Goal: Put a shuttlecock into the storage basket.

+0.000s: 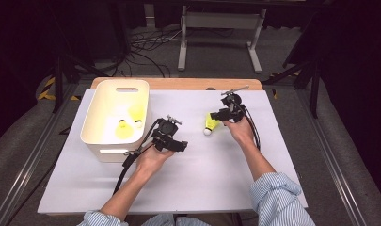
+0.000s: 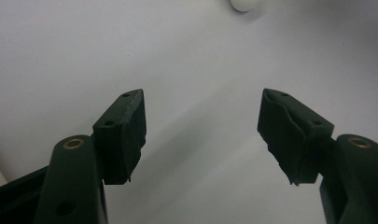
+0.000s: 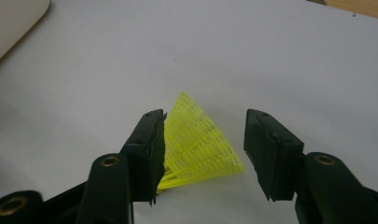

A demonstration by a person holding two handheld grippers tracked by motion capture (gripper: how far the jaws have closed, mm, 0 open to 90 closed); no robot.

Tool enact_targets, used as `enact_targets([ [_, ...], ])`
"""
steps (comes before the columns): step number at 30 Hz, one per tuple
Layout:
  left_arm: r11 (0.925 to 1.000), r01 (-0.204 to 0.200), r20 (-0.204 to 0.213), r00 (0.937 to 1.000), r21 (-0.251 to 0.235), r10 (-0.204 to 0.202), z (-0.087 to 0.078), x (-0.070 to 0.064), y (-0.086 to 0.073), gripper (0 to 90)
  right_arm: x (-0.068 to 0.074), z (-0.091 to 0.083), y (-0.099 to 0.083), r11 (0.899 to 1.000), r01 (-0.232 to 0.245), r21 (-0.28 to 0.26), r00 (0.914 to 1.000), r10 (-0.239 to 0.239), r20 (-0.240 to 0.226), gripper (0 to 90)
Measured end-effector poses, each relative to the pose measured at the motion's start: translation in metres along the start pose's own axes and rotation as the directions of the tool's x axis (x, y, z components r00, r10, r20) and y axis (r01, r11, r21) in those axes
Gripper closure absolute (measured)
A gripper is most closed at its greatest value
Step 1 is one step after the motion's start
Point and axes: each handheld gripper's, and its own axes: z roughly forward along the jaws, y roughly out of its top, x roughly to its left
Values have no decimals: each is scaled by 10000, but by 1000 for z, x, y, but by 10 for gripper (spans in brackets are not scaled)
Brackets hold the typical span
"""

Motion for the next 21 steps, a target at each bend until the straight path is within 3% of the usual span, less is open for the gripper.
enact_targets([
  [10,10000,-20,-1,10000,-15,20,0,0,0,333,-2,8,-2,9993,-272,249,9995,277,-175,558],
  [21,10000,-26,19,10000,8,26,2,-2,1,334,-6,2,-4,9985,-338,430,9985,356,-416,740],
])
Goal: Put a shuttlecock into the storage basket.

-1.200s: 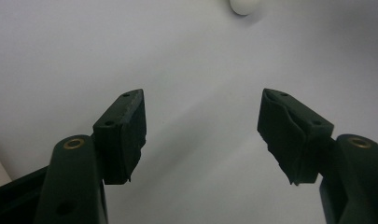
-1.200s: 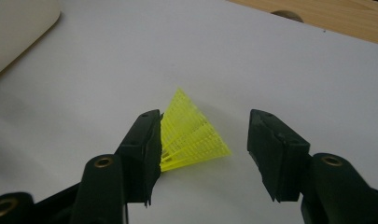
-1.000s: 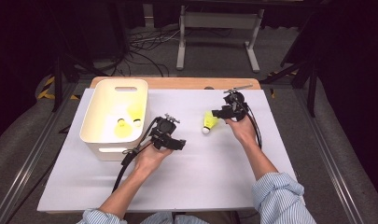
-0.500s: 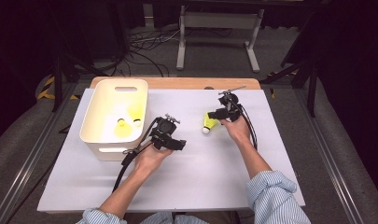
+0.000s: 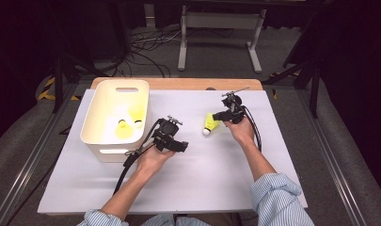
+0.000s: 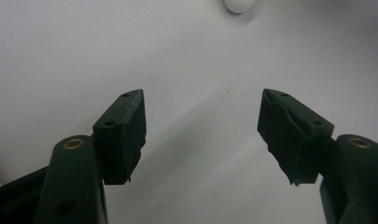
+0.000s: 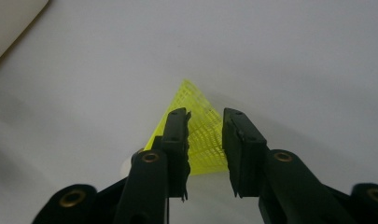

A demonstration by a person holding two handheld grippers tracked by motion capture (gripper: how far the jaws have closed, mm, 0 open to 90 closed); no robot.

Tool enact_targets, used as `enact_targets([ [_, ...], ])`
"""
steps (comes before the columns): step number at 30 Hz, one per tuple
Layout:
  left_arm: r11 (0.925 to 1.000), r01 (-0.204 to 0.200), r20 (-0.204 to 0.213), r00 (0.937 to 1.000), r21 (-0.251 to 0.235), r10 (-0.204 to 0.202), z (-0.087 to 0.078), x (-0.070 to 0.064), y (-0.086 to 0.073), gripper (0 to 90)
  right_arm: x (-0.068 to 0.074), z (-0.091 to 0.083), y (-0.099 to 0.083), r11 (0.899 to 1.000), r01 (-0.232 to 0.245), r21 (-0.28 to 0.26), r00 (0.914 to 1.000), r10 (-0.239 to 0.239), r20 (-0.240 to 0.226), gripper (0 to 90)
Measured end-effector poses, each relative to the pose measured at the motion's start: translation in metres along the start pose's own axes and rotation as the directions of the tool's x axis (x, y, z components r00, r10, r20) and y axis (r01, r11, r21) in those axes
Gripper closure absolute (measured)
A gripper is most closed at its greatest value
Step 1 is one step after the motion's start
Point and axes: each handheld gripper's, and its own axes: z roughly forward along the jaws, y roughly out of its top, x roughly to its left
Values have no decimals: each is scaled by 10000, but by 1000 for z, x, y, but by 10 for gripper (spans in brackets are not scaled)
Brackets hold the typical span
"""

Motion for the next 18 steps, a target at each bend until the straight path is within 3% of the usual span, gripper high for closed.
enact_targets([
  [10,10000,-15,-24,10000,-1,15,-1,-1,0,334,-2,-3,-2,9999,-96,129,9981,104,-613,890],
  [18,10000,-49,-73,10000,-31,49,-2,0,0,334,0,-10,-3,9999,64,82,9936,-55,-1124,900],
])
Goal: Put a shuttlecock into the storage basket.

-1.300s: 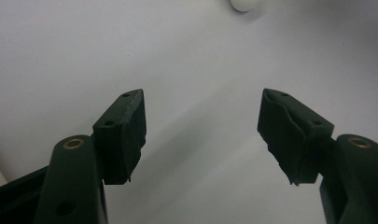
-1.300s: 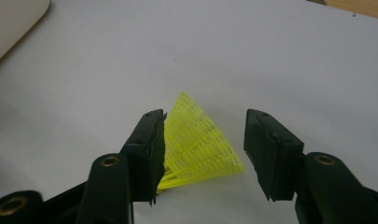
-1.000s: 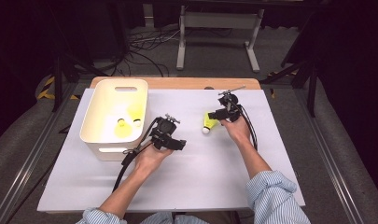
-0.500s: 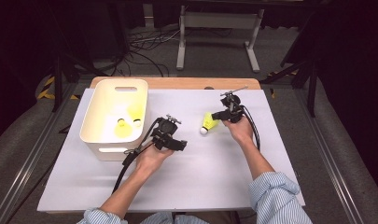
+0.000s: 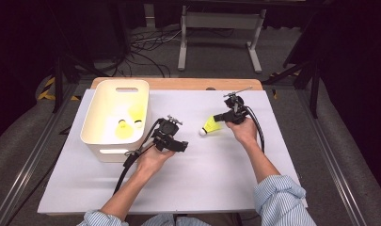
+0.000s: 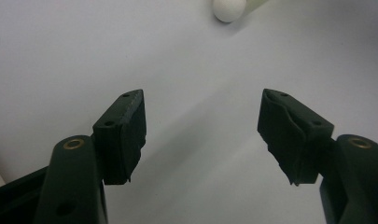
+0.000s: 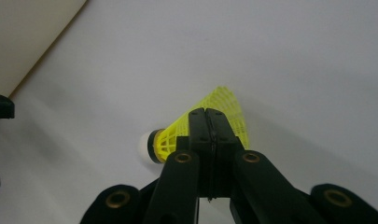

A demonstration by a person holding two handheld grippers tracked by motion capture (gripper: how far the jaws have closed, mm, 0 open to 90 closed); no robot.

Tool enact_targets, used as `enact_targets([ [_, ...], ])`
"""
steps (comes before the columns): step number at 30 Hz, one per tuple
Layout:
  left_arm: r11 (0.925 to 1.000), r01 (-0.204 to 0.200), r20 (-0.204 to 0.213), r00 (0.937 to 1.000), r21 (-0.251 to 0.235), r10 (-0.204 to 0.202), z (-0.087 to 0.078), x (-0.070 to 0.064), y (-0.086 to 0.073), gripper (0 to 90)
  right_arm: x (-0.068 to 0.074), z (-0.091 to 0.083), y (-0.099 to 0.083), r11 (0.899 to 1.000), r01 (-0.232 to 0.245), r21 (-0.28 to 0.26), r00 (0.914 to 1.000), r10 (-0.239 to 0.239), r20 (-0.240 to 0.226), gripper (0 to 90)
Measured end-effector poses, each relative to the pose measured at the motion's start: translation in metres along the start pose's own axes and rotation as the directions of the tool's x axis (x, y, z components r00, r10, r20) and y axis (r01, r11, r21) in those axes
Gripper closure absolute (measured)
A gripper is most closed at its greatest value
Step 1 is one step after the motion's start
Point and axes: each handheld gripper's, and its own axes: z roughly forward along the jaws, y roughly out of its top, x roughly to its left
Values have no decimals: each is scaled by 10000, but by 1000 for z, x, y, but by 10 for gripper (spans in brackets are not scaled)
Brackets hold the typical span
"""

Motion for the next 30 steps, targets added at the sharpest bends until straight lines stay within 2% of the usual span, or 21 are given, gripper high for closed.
enact_targets([
  [11,9999,-112,27,9999,-25,112,-5,0,1,335,13,-9,-3,9988,437,-242,9964,-453,-717,900],
  [19,9996,-263,117,9996,-104,265,-12,0,2,340,24,-19,-6,9959,854,-294,9919,-878,-919,900],
  [30,9985,-513,269,9983,-190,518,-14,-2,2,340,42,-34,-12,9896,1371,-439,9806,-1418,-1351,900],
])
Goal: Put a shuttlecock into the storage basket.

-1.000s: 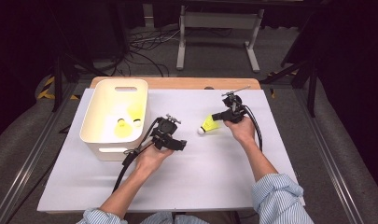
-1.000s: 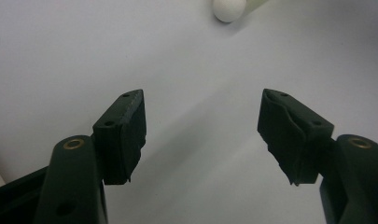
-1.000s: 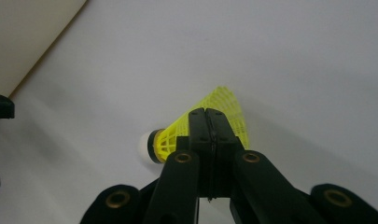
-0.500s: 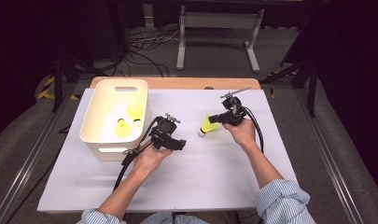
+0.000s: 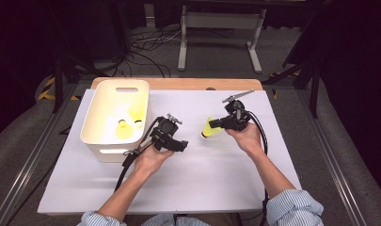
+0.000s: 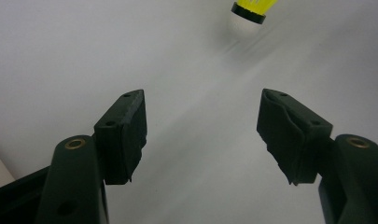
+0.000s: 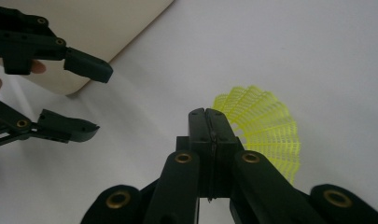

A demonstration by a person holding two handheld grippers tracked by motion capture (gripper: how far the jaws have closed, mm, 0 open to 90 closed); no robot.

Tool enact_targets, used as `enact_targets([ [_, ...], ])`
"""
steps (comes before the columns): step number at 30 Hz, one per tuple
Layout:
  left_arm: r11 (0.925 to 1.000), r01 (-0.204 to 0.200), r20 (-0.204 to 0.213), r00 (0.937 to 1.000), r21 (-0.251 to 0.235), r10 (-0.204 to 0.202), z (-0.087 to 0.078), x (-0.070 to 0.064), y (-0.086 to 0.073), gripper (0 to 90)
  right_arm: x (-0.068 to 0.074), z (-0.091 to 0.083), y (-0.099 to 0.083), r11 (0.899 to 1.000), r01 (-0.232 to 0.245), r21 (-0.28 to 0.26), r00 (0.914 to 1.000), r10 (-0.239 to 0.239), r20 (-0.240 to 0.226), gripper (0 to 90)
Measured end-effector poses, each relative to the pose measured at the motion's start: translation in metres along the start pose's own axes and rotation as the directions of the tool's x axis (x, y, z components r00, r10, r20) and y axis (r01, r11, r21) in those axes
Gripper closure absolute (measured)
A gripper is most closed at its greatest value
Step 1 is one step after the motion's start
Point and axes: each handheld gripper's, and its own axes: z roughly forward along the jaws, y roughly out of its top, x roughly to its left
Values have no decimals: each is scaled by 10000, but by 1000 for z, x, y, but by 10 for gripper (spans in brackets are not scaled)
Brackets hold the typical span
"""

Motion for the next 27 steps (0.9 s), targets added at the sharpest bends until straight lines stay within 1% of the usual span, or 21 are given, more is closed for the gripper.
enact_targets([
  [5,9998,-172,78,9998,29,172,1,-2,0,340,10,0,-1,9997,227,13,9993,-226,-312,900],
  [9,9995,-311,146,9994,32,310,2,-2,0,340,17,3,-2,9995,318,25,9978,-316,-580,900],
  [12,9994,-336,231,9992,30,335,3,-3,0,340,22,5,-2,9993,376,52,9965,-371,-754,900],
  [14,9992,-397,261,9989,78,395,5,-3,0,340,23,6,-2,9991,417,70,9962,-410,-774,900],
  [15,9989,-456,300,9985,132,452,7,-4,0,339,25,7,-2,9990,445,47,9952,-439,-876,900],
  [18,9983,-546,388,9978,189,539,9,-6,0,338,28,7,-2,9988,485,33,9941,-479,-978,900],
  [27,9972,-730,471,9963,174,721,10,-8,1,337,38,12,-1,9980,636,-9,9887,-631,-1361,900],
])
